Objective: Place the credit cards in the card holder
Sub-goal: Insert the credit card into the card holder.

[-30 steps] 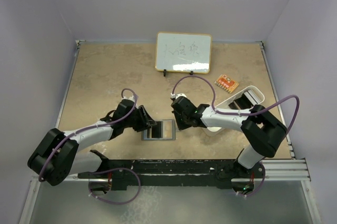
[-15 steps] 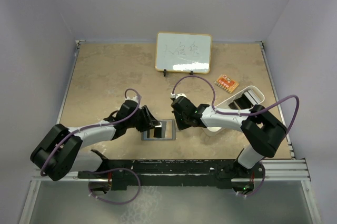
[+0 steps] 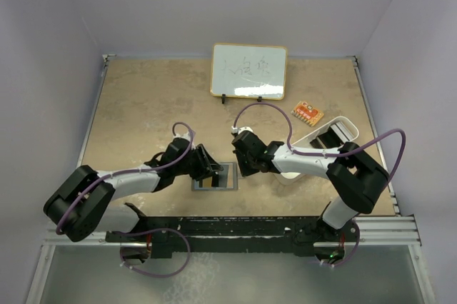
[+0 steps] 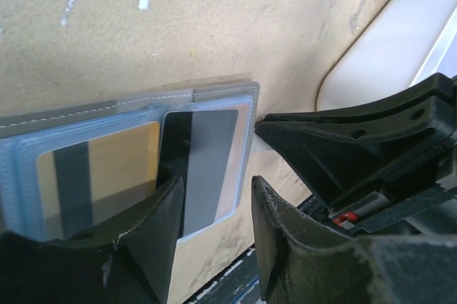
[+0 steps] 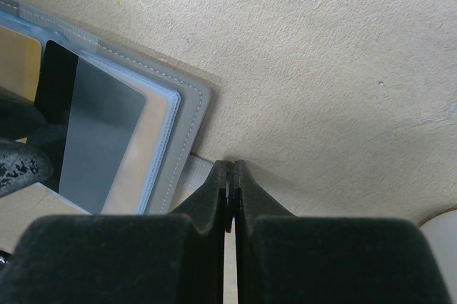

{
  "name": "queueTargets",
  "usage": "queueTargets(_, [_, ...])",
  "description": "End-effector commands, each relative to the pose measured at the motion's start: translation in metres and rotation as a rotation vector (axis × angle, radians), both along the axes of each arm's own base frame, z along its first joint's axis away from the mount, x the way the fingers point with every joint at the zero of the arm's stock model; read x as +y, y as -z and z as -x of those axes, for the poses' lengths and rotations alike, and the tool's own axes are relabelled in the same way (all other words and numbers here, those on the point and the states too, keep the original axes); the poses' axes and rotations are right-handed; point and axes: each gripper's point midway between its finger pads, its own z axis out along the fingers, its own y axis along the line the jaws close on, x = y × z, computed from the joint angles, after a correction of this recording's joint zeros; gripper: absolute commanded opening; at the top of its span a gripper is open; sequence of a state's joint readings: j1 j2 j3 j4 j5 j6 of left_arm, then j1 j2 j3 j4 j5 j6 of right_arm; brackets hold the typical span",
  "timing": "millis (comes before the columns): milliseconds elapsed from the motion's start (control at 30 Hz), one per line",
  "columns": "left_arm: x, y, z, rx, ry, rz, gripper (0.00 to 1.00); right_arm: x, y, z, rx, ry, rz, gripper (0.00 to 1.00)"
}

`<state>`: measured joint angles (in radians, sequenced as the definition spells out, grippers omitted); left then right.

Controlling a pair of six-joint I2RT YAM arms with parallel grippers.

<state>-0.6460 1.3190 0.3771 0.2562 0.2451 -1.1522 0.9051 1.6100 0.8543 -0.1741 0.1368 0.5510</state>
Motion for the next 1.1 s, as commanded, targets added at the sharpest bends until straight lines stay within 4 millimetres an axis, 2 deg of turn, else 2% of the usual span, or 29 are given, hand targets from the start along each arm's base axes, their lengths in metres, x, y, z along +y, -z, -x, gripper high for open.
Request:
queueTargets(0, [-0.012,-0.017,-0.003,-0.027,-0.005,0.08,0.41,0.005,0.001,0.003,0.01,-0.001,-0.021,0.0])
queueTargets(233, [-0.009,-0.022,-0.004,-0.043,-0.008,0.063,0.42,0.003,0.0,0.005,0.012,0.0,-0.022,0.0])
queueTargets(367, [0.011,-0.012,-0.004,-0.041,-0.009,-0.108,0.43,0.001,-0.001,0.006,0.009,0.0,-0.024,0.0])
queueTargets(400, [0.017,-0.009,-0.004,-0.041,-0.013,-0.147,0.39,0.002,-0.002,0.006,0.008,0.0,-0.026,0.0])
queueTargets(500, [0.028,-0.006,-0.005,-0.052,-0.023,-0.22,0.11,0.001,-0.002,0.006,0.008,0.001,-0.023,0.0])
queueTargets(567, [0.034,-0.006,-0.007,-0.062,-0.036,-0.249,0.01,0.0,-0.002,0.006,0.007,0.002,-0.022,0.0])
queueTargets(700, [0.037,-0.001,-0.006,-0.054,-0.029,-0.276,0.0,0.001,-0.002,0.006,0.007,0.002,-0.025,0.0])
queueTargets(1067, [0.021,0.016,0.001,-0.009,0.013,-0.233,0.0,0.001,-0.002,0.005,0.006,0.005,-0.023,0.0])
